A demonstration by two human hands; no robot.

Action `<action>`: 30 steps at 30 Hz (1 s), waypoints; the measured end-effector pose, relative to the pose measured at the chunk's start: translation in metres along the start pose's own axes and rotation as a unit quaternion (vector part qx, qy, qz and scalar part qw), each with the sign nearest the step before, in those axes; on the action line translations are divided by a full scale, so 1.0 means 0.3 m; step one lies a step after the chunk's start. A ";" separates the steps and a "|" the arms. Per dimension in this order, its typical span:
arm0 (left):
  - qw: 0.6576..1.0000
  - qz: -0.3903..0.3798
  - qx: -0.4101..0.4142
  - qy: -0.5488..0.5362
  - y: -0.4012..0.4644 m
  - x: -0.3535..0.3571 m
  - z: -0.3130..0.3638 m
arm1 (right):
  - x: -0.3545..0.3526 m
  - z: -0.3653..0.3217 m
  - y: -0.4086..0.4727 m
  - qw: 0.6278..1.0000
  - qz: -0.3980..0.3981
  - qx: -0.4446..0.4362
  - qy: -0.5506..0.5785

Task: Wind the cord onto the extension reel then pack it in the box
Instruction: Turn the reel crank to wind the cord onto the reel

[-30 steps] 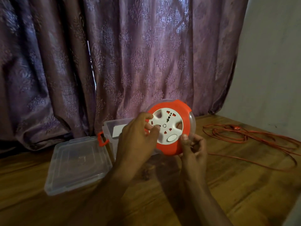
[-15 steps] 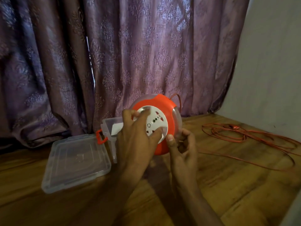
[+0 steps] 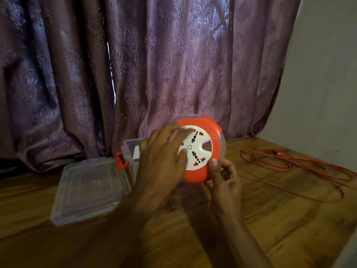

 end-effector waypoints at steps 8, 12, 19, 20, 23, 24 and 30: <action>0.988 -0.040 -0.149 -0.007 -0.042 0.051 -0.009 | 0.013 -0.037 -0.035 0.997 -0.011 -0.061 -0.041; 0.982 -0.008 -0.185 -0.025 -0.050 0.051 -0.028 | 0.049 -0.039 -0.067 0.992 -0.041 -0.106 -0.063; 0.981 0.022 -0.191 -0.030 -0.045 0.037 -0.047 | 0.059 -0.046 -0.075 0.989 -0.055 -0.117 -0.067; 0.981 0.023 -0.190 -0.029 -0.045 0.036 -0.048 | 0.059 -0.048 -0.076 0.989 -0.057 -0.119 -0.069; 0.980 0.014 -0.199 -0.016 -0.041 0.035 -0.055 | 0.061 -0.043 -0.077 0.989 -0.061 -0.118 -0.069; 0.980 0.009 -0.197 -0.012 -0.038 0.032 -0.053 | 0.062 -0.039 -0.077 0.989 -0.062 -0.113 -0.066; 0.995 -0.037 -0.049 0.083 -0.008 0.013 0.023 | 0.064 -0.025 -0.070 0.993 -0.062 -0.093 -0.038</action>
Point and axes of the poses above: each hand's wrist, its own y-axis towards the middle knuckle, its own x-axis out of the palm, z = x × y, the point moved 7 cm from there along y, towards the middle knuckle, and after that the axes turned 6 degrees about z, right-handed, at the moved point
